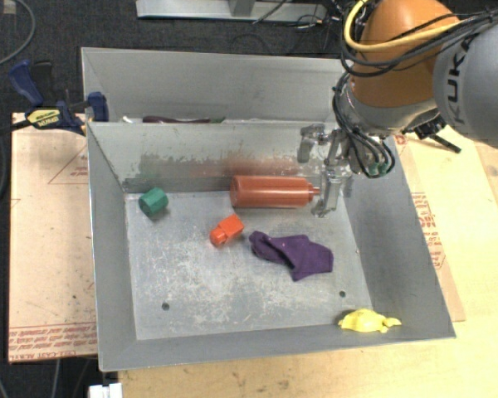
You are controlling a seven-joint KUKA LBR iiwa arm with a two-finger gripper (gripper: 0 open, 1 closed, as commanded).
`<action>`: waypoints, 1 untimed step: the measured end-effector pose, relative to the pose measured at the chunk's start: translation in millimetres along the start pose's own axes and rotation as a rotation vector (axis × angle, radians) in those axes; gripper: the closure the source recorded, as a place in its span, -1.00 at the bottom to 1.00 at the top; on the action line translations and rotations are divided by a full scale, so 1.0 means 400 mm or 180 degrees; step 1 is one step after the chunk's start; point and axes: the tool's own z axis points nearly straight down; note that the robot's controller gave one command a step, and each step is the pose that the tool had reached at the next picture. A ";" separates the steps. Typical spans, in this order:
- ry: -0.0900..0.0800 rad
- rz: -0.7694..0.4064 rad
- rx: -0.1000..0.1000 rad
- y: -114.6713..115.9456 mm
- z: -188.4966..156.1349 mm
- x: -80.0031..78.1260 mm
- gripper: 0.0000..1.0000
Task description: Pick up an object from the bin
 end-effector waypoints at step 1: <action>-0.0016 -0.0227 0.0001 0.019 0.074 -0.011 -1.00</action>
Offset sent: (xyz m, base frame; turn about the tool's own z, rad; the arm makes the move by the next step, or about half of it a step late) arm -0.0141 -0.0363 -0.0892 0.0721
